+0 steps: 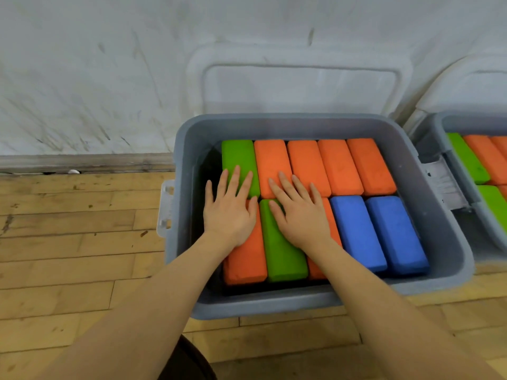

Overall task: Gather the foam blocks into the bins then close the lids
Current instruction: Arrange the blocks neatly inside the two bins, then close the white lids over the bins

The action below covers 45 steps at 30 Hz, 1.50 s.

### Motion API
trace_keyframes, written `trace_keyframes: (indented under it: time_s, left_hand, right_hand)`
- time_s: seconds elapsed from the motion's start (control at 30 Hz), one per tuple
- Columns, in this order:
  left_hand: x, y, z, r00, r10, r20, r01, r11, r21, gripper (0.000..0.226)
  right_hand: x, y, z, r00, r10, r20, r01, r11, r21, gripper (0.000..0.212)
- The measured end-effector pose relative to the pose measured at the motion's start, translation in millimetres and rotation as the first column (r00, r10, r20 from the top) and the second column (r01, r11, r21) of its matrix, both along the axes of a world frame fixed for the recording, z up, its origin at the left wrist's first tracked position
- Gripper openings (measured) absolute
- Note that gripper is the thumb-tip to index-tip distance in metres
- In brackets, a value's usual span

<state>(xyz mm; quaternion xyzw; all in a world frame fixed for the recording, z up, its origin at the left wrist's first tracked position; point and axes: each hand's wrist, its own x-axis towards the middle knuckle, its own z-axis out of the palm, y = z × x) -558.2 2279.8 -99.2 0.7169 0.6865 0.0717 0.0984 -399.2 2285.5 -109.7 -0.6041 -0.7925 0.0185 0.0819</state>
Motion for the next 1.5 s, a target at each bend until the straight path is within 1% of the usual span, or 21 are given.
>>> trace_keyframes:
  time_s: [0.1, 0.2, 0.23, 0.3, 0.37, 0.4, 0.47, 0.53, 0.67, 0.77, 0.87, 0.9, 0.93, 1.0, 1.1, 1.13, 1.2, 1.27, 1.33, 1.4, 1.5]
  left_hand:
    - [-4, -1, -1, 1.000, -0.002, -0.016, 0.002, 1.000, 0.005, 0.056]
    - [-9, -1, 2, 0.998, -0.006, -0.067, 0.005, 1.000, -0.013, 0.057]
    - [-8, 2, 5, 0.997, -0.023, -0.077, 0.023, 1.000, -0.003, 0.056]
    - [-5, 8, 8, 0.999, -0.020, -0.038, 0.022, 0.998, 0.061, 0.053]
    - [-3, 11, 9, 0.999, 0.031, 0.032, -0.034, 0.993, 0.113, 0.054]
    - [-3, 11, 8, 0.997, 0.056, 0.054, -0.060, 0.994, 0.089, 0.054]
    - [-3, 9, -1, 0.997, 0.067, 0.043, -0.067, 0.998, 0.010, 0.053]
    - [-4, 9, -7, 0.996, 0.070, 0.050, -0.071, 0.997, 0.012, 0.052]
    - [-7, 14, -8, 0.988, 0.093, 0.121, -0.099, 0.994, 0.045, 0.052]
    - [-5, 15, -4, 0.992, 0.087, 0.088, -0.093, 0.993, 0.069, 0.053]
    - [-3, 18, 5, 0.997, 0.070, 0.044, -0.071, 0.997, 0.034, 0.051]
    - [-2, 22, 11, 0.997, 0.070, 0.036, -0.072, 0.997, 0.033, 0.051]
    - [0, 27, 17, 0.996, 0.078, 0.038, -0.080, 0.995, 0.056, 0.052]
    - [5, 44, 38, 0.992, 0.102, 0.071, -0.112, 0.982, 0.154, 0.056]
    - [19, 84, 71, 0.987, 0.087, 0.134, -0.129, 0.928, 0.348, 0.048]
    - [24, 98, 80, 0.989, 0.069, 0.130, -0.116, 0.910, 0.398, 0.045]
    - [38, 126, 92, 0.992, 0.038, 0.118, -0.088, 0.885, 0.458, 0.040]
    - [55, 148, 97, 0.990, 0.031, 0.135, -0.089, 0.890, 0.447, 0.042]
    - [67, 169, 97, 0.991, 0.039, 0.127, -0.090, 0.903, 0.420, 0.051]
    - [74, 187, 96, 0.997, 0.037, 0.071, -0.064, 0.902, 0.426, 0.060]
    - [72, 205, 86, 0.998, 0.054, -0.020, -0.043, 0.927, 0.373, 0.066]
  right_hand:
    - [-5, -1, 0, 1.000, -0.014, -0.007, 0.014, 0.999, 0.039, 0.052]
    - [-10, 2, 3, 1.000, 0.021, -0.014, -0.020, 0.997, 0.068, 0.051]
    - [-11, 4, 5, 0.999, 0.029, -0.017, -0.027, 0.996, 0.081, 0.051]
    - [-12, 5, 3, 0.998, 0.043, -0.042, -0.039, 0.995, 0.091, 0.050]
    - [-14, 0, 1, 0.996, 0.044, -0.075, -0.039, 0.996, 0.076, 0.050]
    - [-14, 0, 0, 0.995, 0.045, -0.087, -0.039, 0.997, 0.072, 0.051]
    - [-14, 1, 0, 0.993, 0.033, -0.112, -0.029, 0.999, 0.034, 0.051]
    - [-14, 2, 0, 0.992, 0.026, -0.124, -0.023, 1.000, 0.020, 0.050]
    - [-15, 5, -2, 0.991, 0.032, -0.132, -0.031, 0.999, 0.015, 0.048]
    - [-14, 6, 3, 0.991, 0.024, -0.134, -0.027, 0.999, -0.022, 0.049]
    - [-10, 14, 15, 0.981, 0.026, -0.192, -0.046, 0.994, -0.100, 0.049]
    - [-6, 19, 20, 0.976, 0.031, -0.216, -0.051, 0.995, -0.086, 0.047]
    - [-1, 27, 27, 0.971, 0.036, -0.236, -0.046, 0.998, -0.039, 0.045]
    - [11, 49, 44, 0.960, 0.025, -0.279, -0.007, 0.998, 0.063, 0.046]
    - [33, 94, 76, 0.944, 0.000, -0.329, 0.075, 0.974, 0.213, 0.047]
    - [40, 110, 86, 0.938, 0.000, -0.347, 0.090, 0.965, 0.245, 0.048]
    - [55, 140, 98, 0.928, -0.004, -0.372, 0.104, 0.963, 0.248, 0.048]
    - [69, 166, 101, 0.942, -0.014, -0.336, 0.095, 0.970, 0.225, 0.052]
    - [83, 190, 99, 0.971, -0.019, -0.239, 0.075, 0.971, 0.227, 0.063]
    - [97, 209, 94, 0.990, -0.021, -0.138, 0.052, 0.972, 0.230, 0.071]
    - [112, 226, 78, 1.000, 0.013, -0.006, -0.011, 0.966, 0.259, 0.076]
